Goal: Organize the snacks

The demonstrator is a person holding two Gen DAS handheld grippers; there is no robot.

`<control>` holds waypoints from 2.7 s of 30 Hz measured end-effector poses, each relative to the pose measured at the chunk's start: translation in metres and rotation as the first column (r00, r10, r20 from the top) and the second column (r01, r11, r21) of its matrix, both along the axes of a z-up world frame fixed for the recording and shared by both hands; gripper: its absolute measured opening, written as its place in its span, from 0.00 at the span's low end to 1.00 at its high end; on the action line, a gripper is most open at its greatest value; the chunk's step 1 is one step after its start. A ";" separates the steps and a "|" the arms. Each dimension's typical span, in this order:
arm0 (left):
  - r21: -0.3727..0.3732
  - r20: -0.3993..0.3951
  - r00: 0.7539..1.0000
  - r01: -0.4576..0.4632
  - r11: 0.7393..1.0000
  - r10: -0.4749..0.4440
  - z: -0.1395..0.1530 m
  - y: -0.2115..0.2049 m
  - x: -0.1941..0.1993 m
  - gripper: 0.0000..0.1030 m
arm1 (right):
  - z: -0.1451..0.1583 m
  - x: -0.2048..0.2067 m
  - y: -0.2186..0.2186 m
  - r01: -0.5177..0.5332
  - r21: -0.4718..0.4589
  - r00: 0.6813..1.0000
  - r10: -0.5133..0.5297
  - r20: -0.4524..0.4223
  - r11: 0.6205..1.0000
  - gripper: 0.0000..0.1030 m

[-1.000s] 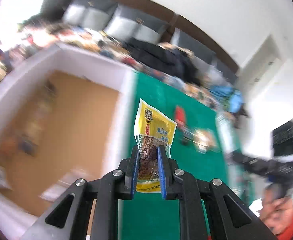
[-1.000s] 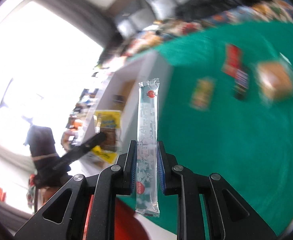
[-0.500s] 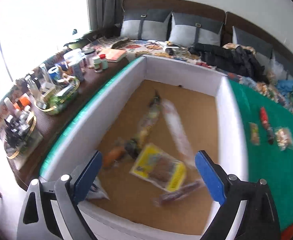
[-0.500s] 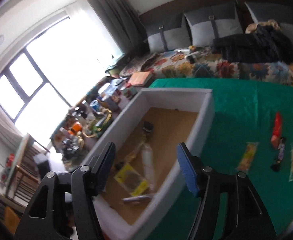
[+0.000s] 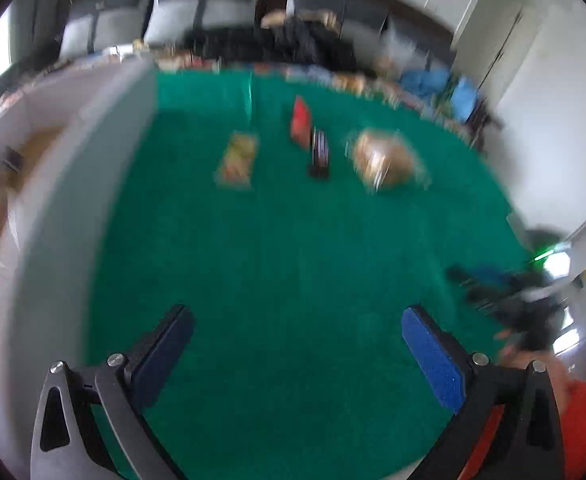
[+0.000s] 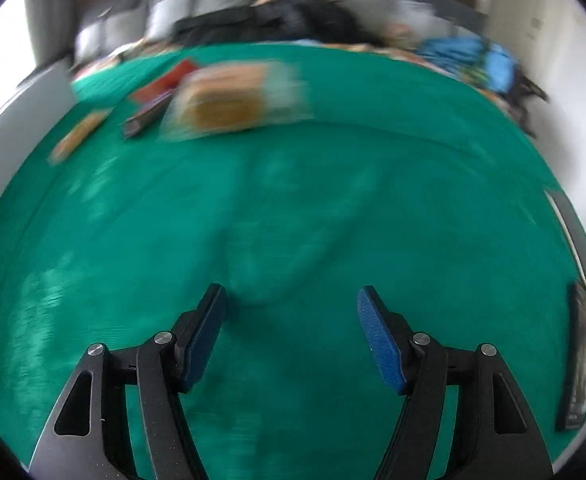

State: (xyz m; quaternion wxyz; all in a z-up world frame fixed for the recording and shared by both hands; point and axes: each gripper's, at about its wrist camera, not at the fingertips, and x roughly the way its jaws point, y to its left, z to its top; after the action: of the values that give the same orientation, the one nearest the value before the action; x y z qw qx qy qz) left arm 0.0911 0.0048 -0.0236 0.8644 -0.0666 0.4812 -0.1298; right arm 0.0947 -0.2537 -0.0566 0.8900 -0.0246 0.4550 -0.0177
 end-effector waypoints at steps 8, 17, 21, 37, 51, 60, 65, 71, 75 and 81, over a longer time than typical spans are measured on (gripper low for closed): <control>0.229 0.021 0.998 -0.059 0.972 0.056 -0.057 -0.050 0.064 0.99 | -0.004 0.023 -0.049 0.097 0.044 0.995 -0.098 0.024 0.994 0.82; 0.216 0.080 0.992 -0.112 0.970 0.097 -0.062 -0.045 0.110 1.00 | 0.003 0.010 -0.035 0.099 0.030 0.995 -0.100 0.029 0.995 0.83; 0.215 0.081 0.992 -0.113 0.970 0.097 -0.063 -0.042 0.105 1.00 | 0.004 0.010 -0.034 0.100 0.028 0.995 -0.101 0.029 0.995 0.83; 0.215 0.081 0.992 -0.113 0.970 0.097 -0.063 -0.042 0.105 1.00 | 0.006 0.006 -0.028 0.105 -0.028 0.994 -0.104 0.041 0.994 0.83; 0.214 0.082 0.992 -0.113 0.970 0.097 -0.063 -0.042 0.105 1.00 | 0.006 0.005 -0.027 0.111 -0.020 0.993 -0.110 0.037 0.994 0.84; 0.214 0.082 0.992 -0.113 0.970 0.097 -0.063 -0.042 0.105 1.00 | 0.006 0.006 -0.027 0.110 -0.025 0.993 -0.109 0.038 0.994 0.84; 0.214 0.082 0.992 -0.113 0.970 0.097 -0.063 -0.042 0.105 1.00 | 0.006 0.006 -0.027 0.111 -0.028 0.993 -0.109 0.039 0.993 0.84; 0.214 0.082 0.992 -0.113 0.970 0.097 -0.063 -0.041 0.105 1.00 | 0.006 0.006 -0.027 0.111 -0.028 0.993 -0.109 0.039 0.993 0.84; 0.214 0.083 0.992 -0.113 0.970 0.097 -0.063 -0.041 0.105 1.00 | 0.006 0.006 -0.026 0.111 -0.030 0.993 -0.109 0.039 0.993 0.84; 0.214 0.083 0.992 -0.113 0.970 0.097 -0.063 -0.041 0.105 1.00 | 0.006 0.006 -0.026 0.111 -0.030 0.993 -0.110 0.039 0.993 0.84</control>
State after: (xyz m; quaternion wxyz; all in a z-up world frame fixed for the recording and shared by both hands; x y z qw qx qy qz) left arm 0.1960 -0.0366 -0.0863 0.8888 0.0080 0.4571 -0.0324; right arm 0.1007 -0.2802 -0.0508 0.8955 -0.0134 0.4385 -0.0746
